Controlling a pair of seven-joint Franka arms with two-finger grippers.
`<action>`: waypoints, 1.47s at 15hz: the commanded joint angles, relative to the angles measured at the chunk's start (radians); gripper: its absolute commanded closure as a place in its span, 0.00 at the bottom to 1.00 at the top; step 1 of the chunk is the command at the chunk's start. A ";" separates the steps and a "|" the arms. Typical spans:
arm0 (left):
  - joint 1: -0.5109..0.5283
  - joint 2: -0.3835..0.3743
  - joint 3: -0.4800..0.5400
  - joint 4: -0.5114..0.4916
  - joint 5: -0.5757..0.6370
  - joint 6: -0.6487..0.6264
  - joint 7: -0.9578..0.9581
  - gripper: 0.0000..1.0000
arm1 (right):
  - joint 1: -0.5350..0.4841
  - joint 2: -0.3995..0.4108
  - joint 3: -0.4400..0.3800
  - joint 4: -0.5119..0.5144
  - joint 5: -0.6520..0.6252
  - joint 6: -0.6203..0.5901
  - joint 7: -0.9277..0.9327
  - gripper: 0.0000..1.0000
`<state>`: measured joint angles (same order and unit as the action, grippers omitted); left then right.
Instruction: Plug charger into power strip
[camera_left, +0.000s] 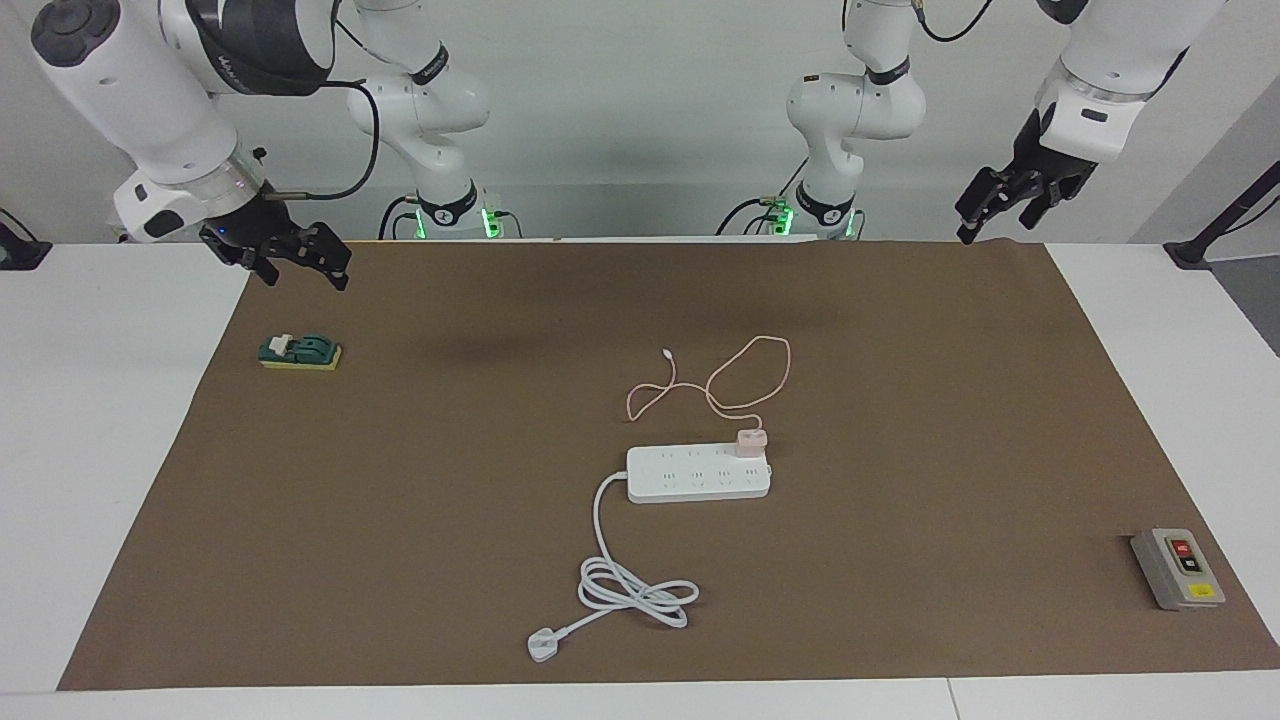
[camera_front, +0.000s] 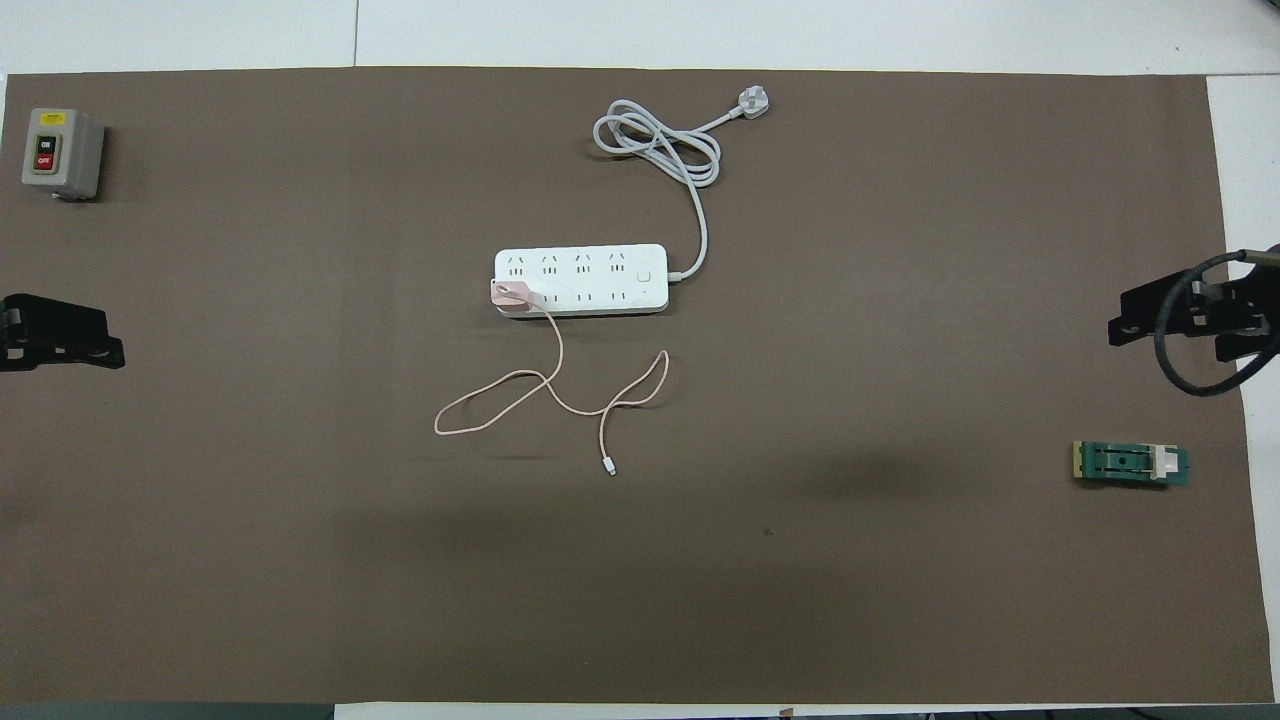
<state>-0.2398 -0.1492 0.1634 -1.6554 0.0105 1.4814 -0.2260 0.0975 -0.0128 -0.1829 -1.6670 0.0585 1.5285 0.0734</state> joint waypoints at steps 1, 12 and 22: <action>0.017 -0.024 -0.004 -0.021 -0.009 -0.010 0.077 0.00 | -0.013 -0.007 0.010 0.006 -0.011 -0.021 -0.021 0.00; 0.065 -0.024 -0.005 -0.024 -0.006 -0.021 0.079 0.00 | -0.013 -0.006 0.010 0.006 -0.011 -0.021 -0.021 0.00; 0.328 0.034 -0.216 -0.004 0.002 -0.010 0.082 0.00 | -0.013 -0.006 0.010 0.006 -0.011 -0.021 -0.021 0.00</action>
<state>-0.0448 -0.1193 0.0781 -1.6656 0.0117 1.4723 -0.1578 0.0975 -0.0128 -0.1829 -1.6670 0.0585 1.5285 0.0734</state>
